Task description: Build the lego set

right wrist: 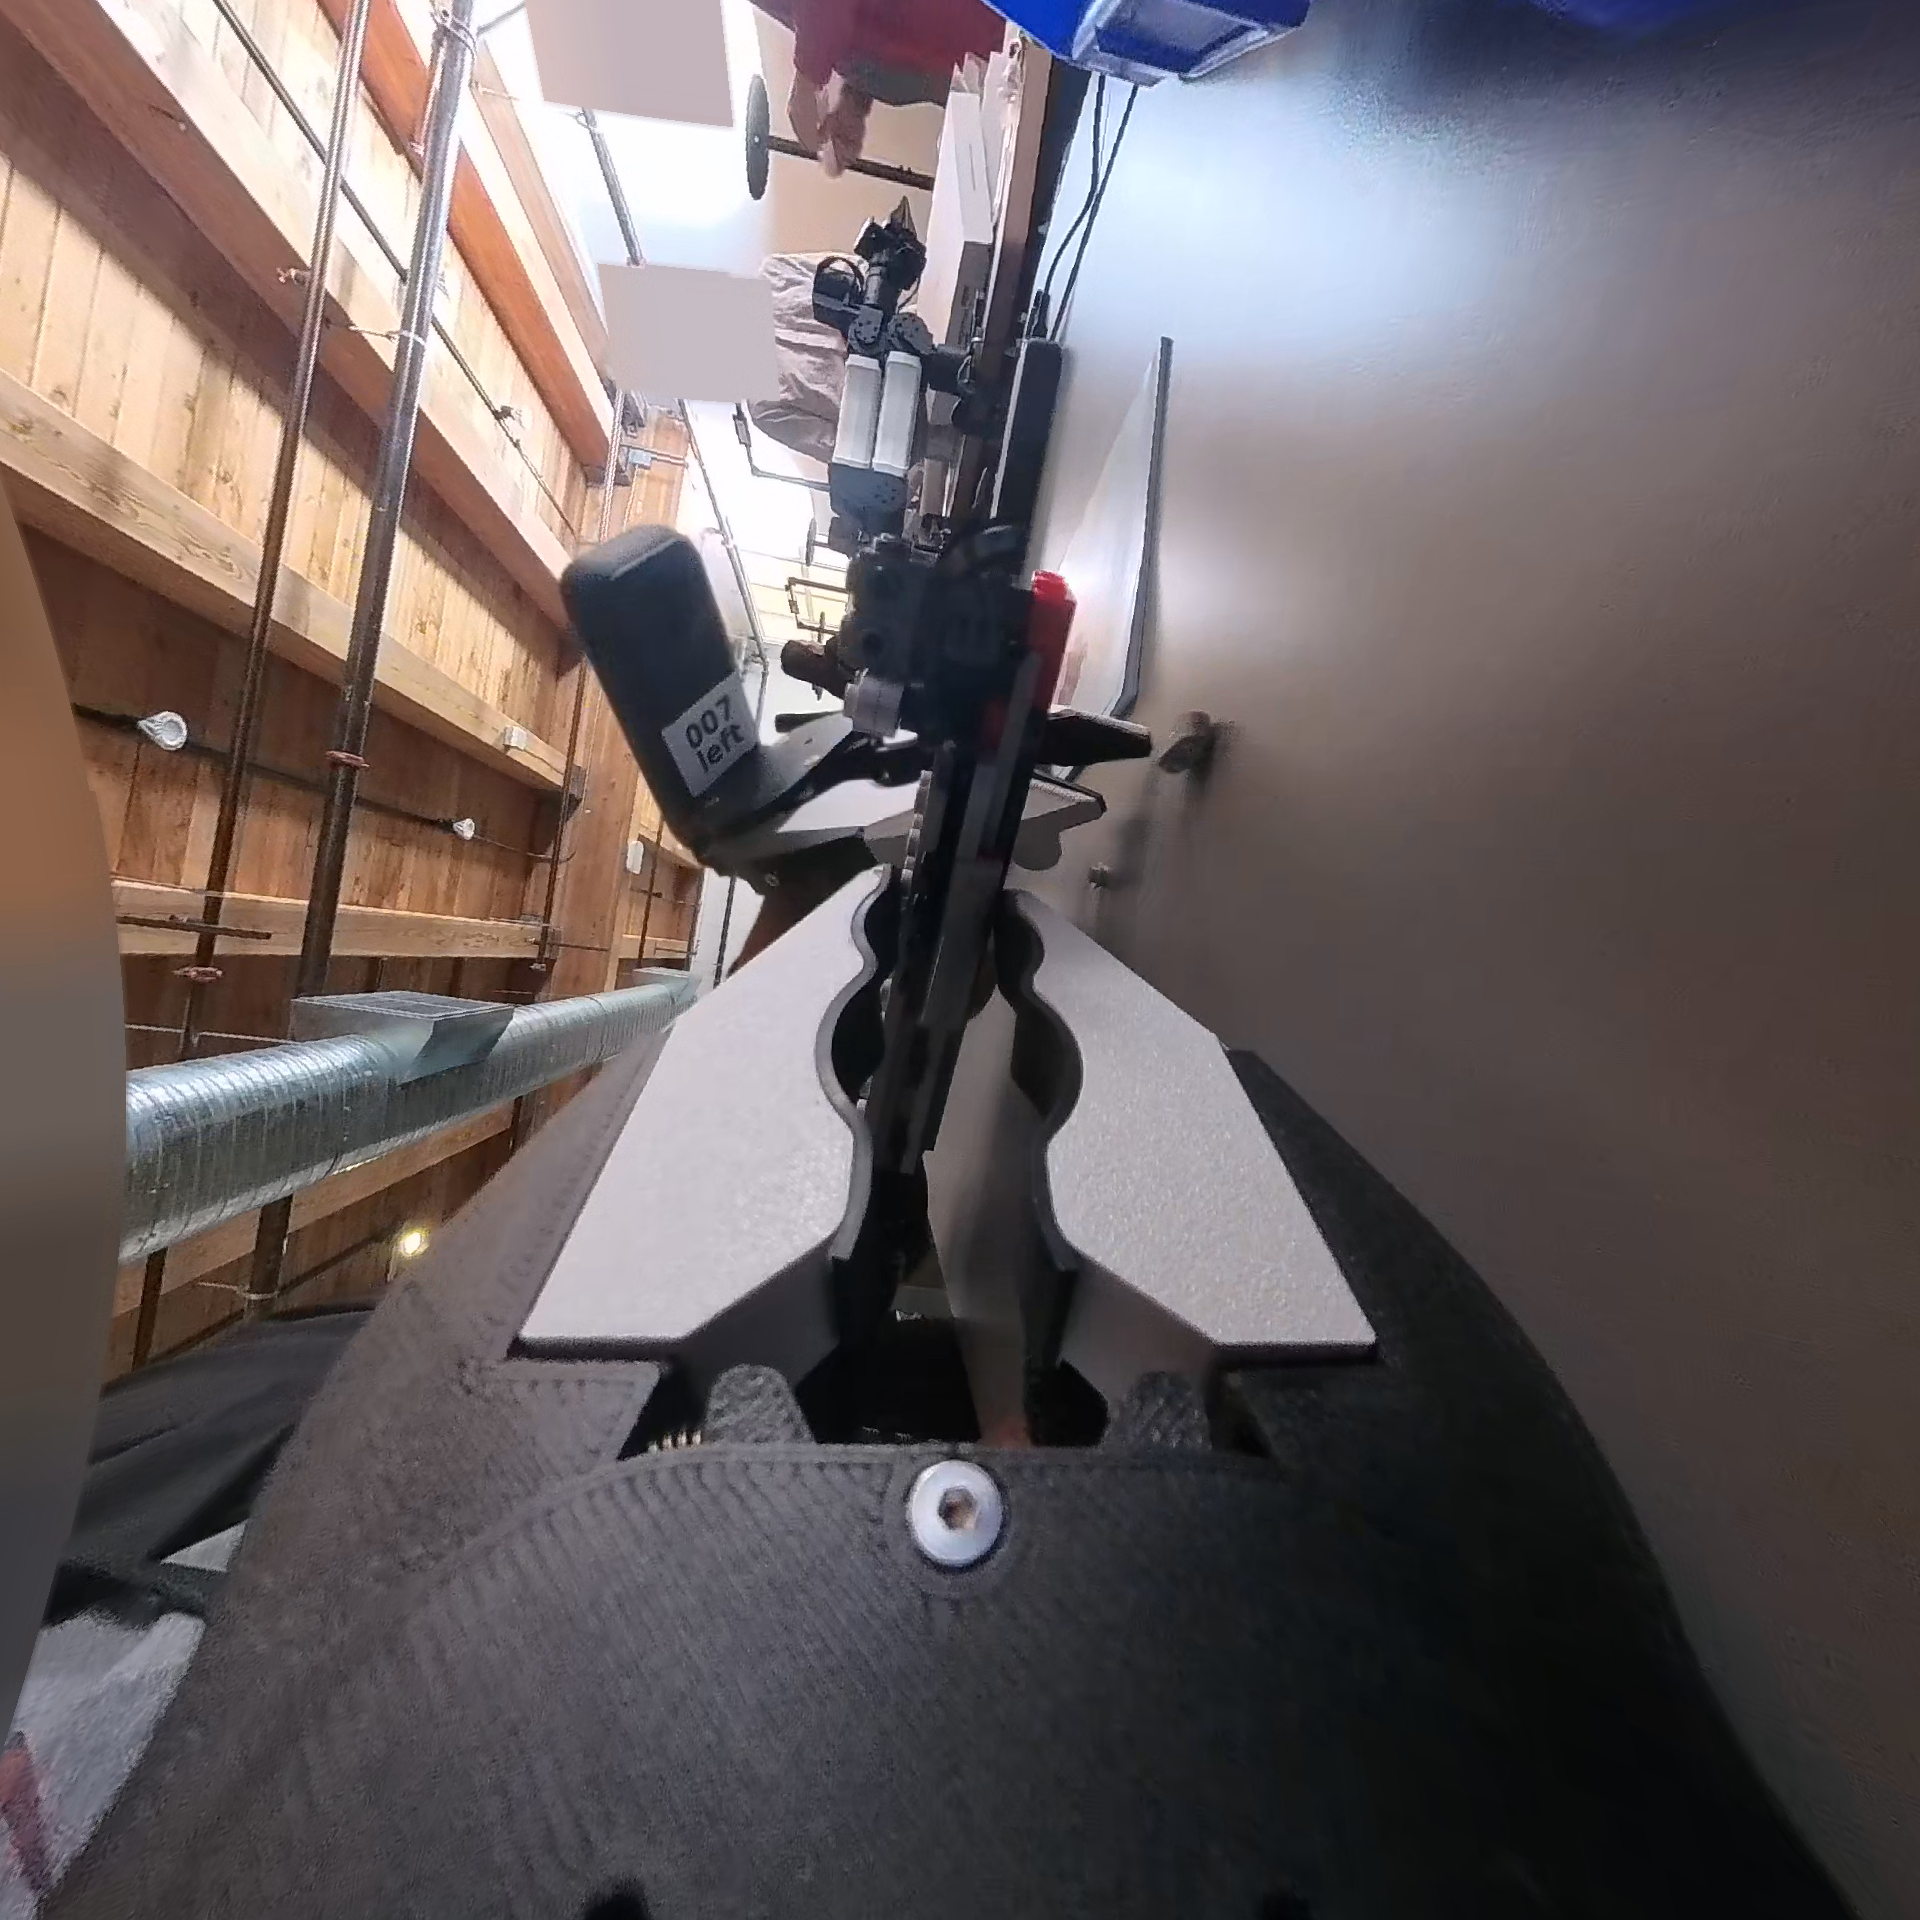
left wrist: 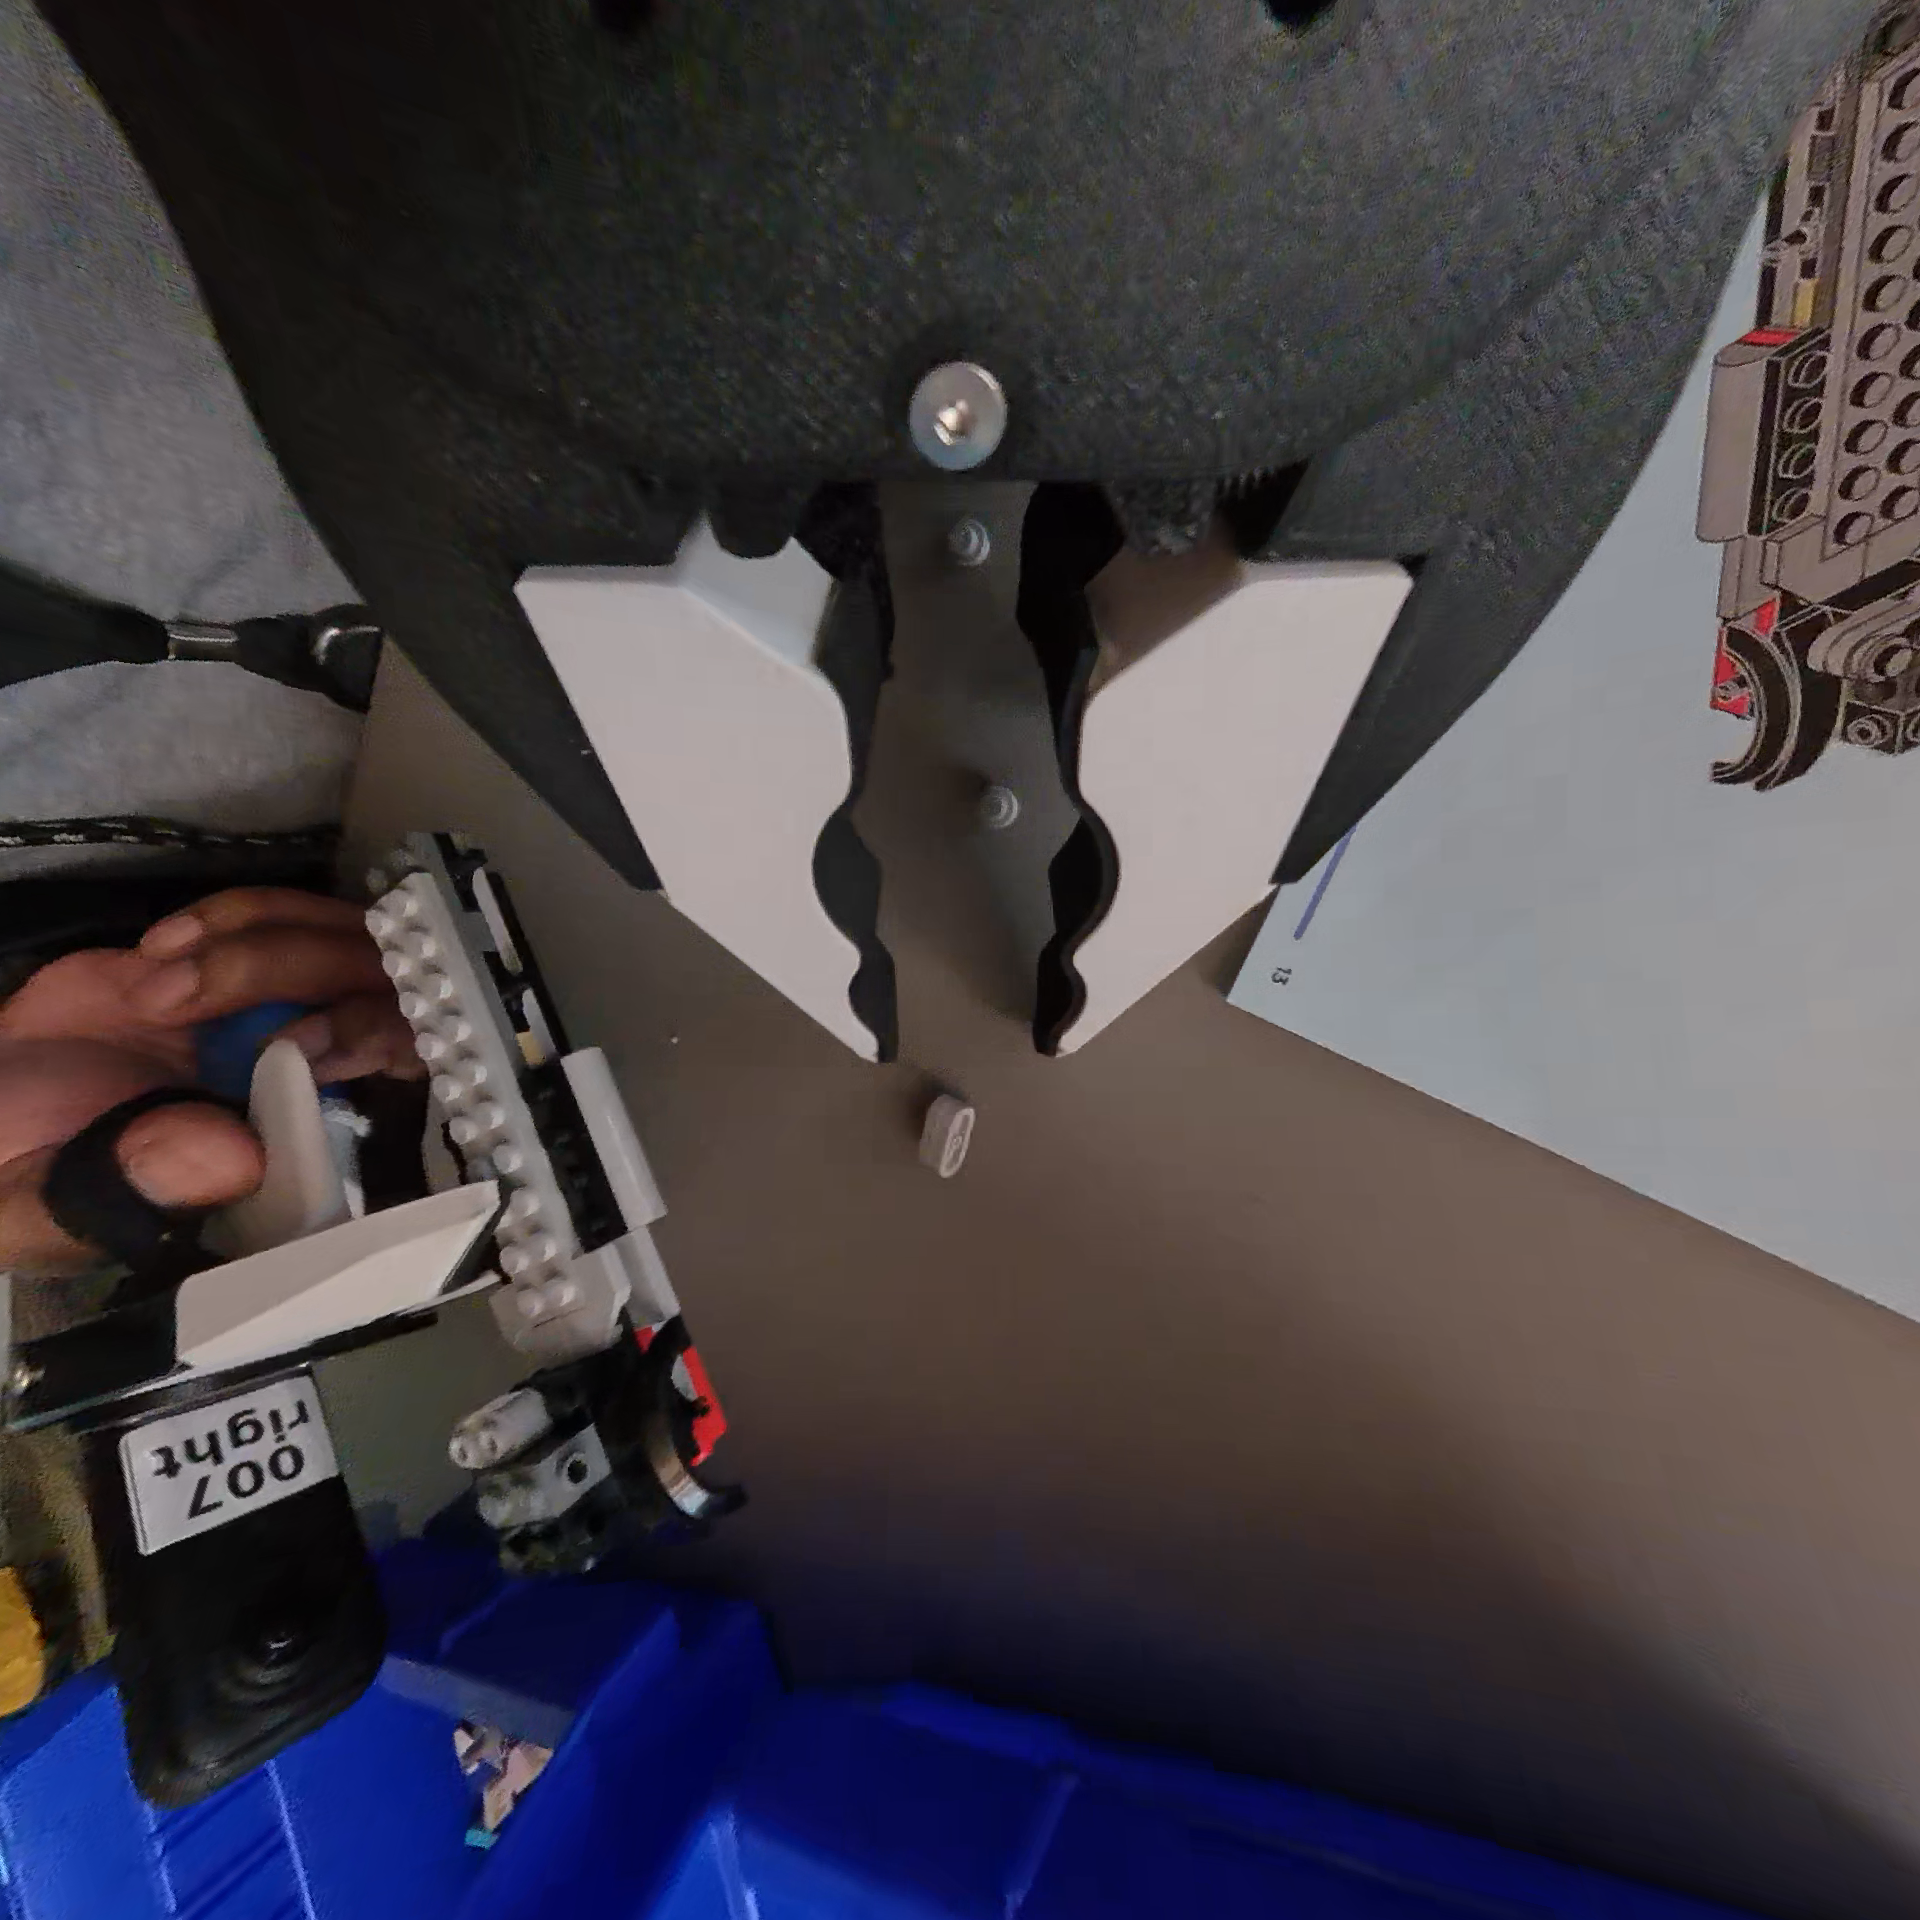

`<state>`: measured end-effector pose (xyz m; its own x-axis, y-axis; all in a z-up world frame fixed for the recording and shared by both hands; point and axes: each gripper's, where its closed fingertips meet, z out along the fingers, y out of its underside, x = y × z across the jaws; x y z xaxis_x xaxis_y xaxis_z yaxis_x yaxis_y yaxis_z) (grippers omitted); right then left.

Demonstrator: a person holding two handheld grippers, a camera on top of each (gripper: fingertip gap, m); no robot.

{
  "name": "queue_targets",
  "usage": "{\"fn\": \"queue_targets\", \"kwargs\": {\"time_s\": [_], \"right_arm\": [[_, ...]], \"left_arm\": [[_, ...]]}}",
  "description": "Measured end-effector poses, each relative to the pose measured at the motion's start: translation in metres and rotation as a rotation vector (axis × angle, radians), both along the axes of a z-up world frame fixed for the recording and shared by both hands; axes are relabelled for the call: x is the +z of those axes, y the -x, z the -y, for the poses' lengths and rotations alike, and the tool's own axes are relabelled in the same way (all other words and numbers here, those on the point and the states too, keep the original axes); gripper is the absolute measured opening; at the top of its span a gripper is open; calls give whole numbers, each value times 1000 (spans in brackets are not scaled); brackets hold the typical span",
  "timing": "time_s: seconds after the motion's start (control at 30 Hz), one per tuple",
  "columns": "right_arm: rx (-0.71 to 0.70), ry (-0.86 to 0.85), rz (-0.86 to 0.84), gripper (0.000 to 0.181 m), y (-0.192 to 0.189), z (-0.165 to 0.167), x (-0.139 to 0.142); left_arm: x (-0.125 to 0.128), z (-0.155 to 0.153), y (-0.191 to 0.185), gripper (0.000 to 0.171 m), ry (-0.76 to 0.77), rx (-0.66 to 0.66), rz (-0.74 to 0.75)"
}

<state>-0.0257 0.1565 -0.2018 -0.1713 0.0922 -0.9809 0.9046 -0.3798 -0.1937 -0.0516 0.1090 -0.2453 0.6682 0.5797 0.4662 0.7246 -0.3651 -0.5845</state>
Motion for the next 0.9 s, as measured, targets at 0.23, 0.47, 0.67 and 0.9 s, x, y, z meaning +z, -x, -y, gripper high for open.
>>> {"fn": "queue_targets", "kwargs": {"time_s": [0.23,0.47,0.67,0.9], "right_arm": [[3,0,-10,19,-1,0,1],[-9,5,-10,18,1,-2,1],[-5,4,-6,19,0,-1,1],[-9,10,-4,19,1,-2,1]], "left_arm": [[-1,-13,3,29,88,-95,-163],[-6,-19,9,8,155,-189,-265],[15,-29,-10,9,-123,-134,49],[13,-10,1,20,-193,-7,123]]}}
